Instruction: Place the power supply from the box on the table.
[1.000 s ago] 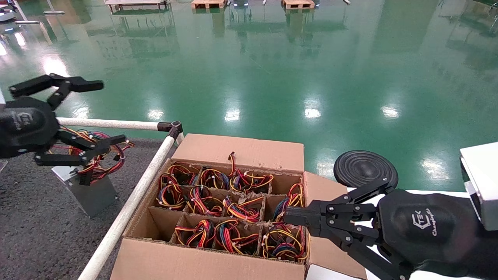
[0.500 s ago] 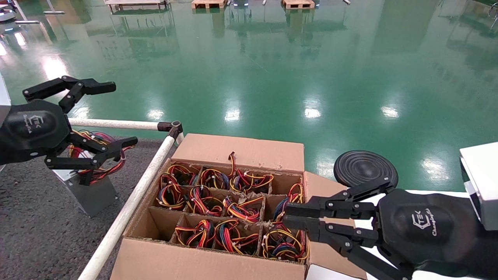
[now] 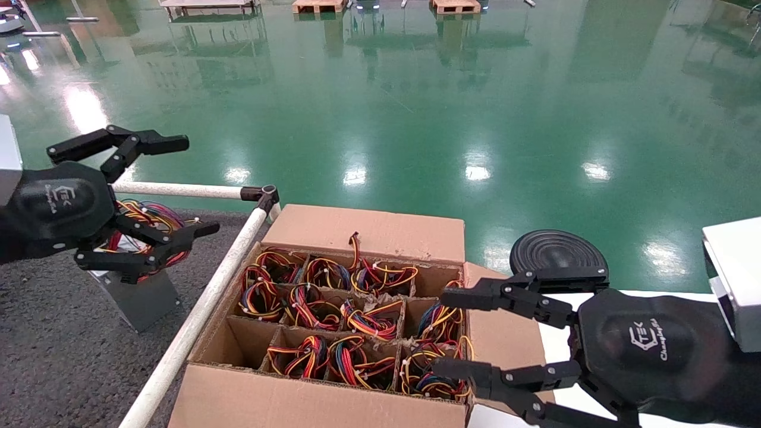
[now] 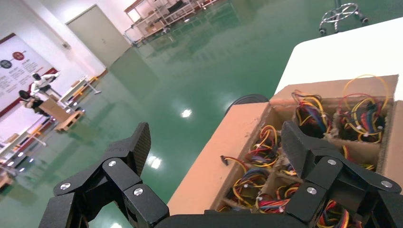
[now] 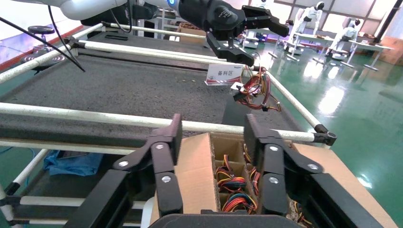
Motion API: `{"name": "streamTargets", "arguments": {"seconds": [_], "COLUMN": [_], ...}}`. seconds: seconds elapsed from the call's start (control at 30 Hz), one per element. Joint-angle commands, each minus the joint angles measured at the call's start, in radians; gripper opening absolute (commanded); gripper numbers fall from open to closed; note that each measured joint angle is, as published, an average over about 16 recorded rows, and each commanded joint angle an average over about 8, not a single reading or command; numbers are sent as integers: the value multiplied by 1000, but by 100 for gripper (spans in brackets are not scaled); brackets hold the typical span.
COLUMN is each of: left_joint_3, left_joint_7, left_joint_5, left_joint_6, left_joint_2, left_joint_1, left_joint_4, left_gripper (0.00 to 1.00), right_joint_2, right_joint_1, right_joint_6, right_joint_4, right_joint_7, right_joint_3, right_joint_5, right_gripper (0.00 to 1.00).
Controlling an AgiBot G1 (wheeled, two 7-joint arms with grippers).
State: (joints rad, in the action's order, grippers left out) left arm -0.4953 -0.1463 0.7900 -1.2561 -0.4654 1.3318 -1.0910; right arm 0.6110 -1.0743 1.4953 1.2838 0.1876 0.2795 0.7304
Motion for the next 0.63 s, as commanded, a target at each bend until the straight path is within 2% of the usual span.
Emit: {"name": "streamTargets", "arguments": {"seconds": [0.03, 0.63], "left_joint_3": [3, 36], "left_joint_7": [5, 56], "left_joint_5": [-1, -9], "left_joint_6": [-4, -39], "left_joint_2": [-2, -24], "left_joint_1": [-4, -42], "left_joint_4": [-3, -32], "left_gripper": [100, 100], "right_joint_2": [0, 0], "right_joint_1": [0, 0], "right_joint_6": [0, 0], "right_joint_4": [0, 0], "right_joint_7": [0, 0], "right_joint_3": [0, 0], "right_joint_5": [0, 0], "right_gripper": [100, 100]}}
